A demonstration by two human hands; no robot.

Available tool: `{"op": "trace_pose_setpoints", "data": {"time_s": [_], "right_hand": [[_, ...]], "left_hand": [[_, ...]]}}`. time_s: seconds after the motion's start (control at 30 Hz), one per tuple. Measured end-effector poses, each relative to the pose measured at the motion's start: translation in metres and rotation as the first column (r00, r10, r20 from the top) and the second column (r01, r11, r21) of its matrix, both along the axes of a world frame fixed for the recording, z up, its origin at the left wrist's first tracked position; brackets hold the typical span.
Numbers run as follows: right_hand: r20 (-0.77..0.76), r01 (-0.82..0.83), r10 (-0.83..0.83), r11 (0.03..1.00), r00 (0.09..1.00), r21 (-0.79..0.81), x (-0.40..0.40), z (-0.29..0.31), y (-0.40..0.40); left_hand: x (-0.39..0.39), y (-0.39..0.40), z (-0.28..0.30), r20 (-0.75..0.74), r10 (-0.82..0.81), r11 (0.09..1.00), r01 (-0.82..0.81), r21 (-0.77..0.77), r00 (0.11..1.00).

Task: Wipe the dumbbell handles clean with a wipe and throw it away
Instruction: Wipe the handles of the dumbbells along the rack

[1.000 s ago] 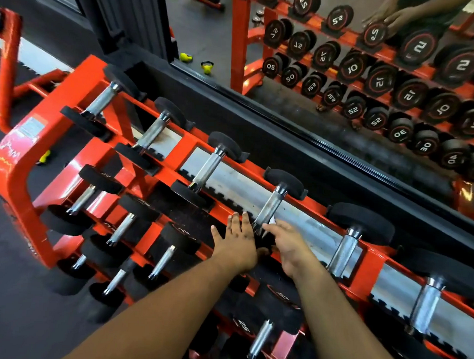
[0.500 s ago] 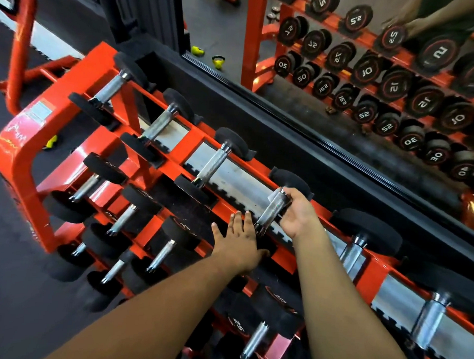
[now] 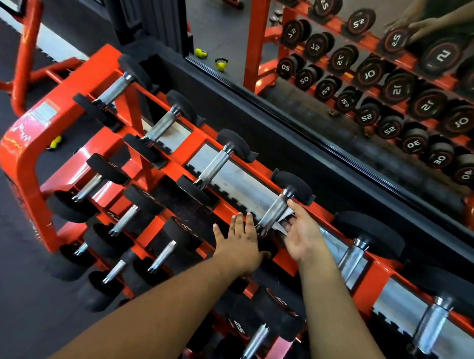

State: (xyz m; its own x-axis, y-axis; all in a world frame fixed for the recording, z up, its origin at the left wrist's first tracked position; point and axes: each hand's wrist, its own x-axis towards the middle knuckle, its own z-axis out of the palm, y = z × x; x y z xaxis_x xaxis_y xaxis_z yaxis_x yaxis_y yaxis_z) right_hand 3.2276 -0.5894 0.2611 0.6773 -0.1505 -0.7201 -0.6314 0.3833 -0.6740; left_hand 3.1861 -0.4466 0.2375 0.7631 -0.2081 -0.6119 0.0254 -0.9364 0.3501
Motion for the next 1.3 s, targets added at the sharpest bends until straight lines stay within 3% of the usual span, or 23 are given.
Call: {"op": "trace_pose_setpoints", "data": {"time_s": [0.53, 0.67, 0.83, 0.93, 1.03, 1.1, 1.13, 1.2, 1.3], "right_hand": [[-0.128, -0.153, 0.145, 0.987, 0.981, -0.056, -0.002, -0.01, 0.02], [-0.087, -0.183, 0.179, 0.982, 0.98, -0.044, -0.02, -0.012, 0.006], [-0.137, -0.261, 0.244, 0.957, 0.96, -0.128, -0.013, -0.015, 0.014], [-0.125, -0.225, 0.207, 0.963, 0.97, -0.149, -0.014, -0.021, 0.017], [0.005, -0.094, 0.101, 0.949, 0.995, -0.302, -0.021, -0.026, 0.015], [0.13, -0.088, 0.195, 0.818, 0.972, -0.569, -0.02, -0.023, 0.018], [0.131, -0.129, 0.312, 0.688, 0.941, -0.714, -0.02, -0.018, 0.021], [-0.037, -0.248, 0.534, 0.328, 0.844, -0.911, -0.022, -0.014, 0.024], [-0.338, -0.332, 0.71, -0.153, 0.618, -0.931, -0.036, -0.024, 0.011]], "left_hand": [[0.0, -0.002, 0.002, -0.009, 0.003, 1.0, -0.003, 0.028, 1.0], [0.0, -0.002, 0.0, -0.01, 0.006, 1.0, -0.006, 0.003, 1.0], [0.0, -0.002, 0.002, -0.008, 0.006, 1.0, -0.006, 0.017, 1.0], [0.0, -0.002, 0.005, -0.012, 0.006, 1.0, -0.005, 0.009, 1.0], [0.0, -0.001, 0.003, -0.001, 0.016, 1.0, -0.016, -0.011, 1.0], [-0.001, -0.001, 0.002, 0.004, 0.025, 0.999, -0.024, -0.022, 1.0], [-0.001, -0.001, 0.003, 0.003, 0.022, 1.0, -0.022, -0.02, 1.0], [-0.002, -0.001, 0.004, 0.002, 0.01, 1.0, -0.01, -0.012, 1.0], [-0.001, 0.0, 0.004, 0.004, 0.016, 1.0, -0.016, -0.015, 1.0]]}}
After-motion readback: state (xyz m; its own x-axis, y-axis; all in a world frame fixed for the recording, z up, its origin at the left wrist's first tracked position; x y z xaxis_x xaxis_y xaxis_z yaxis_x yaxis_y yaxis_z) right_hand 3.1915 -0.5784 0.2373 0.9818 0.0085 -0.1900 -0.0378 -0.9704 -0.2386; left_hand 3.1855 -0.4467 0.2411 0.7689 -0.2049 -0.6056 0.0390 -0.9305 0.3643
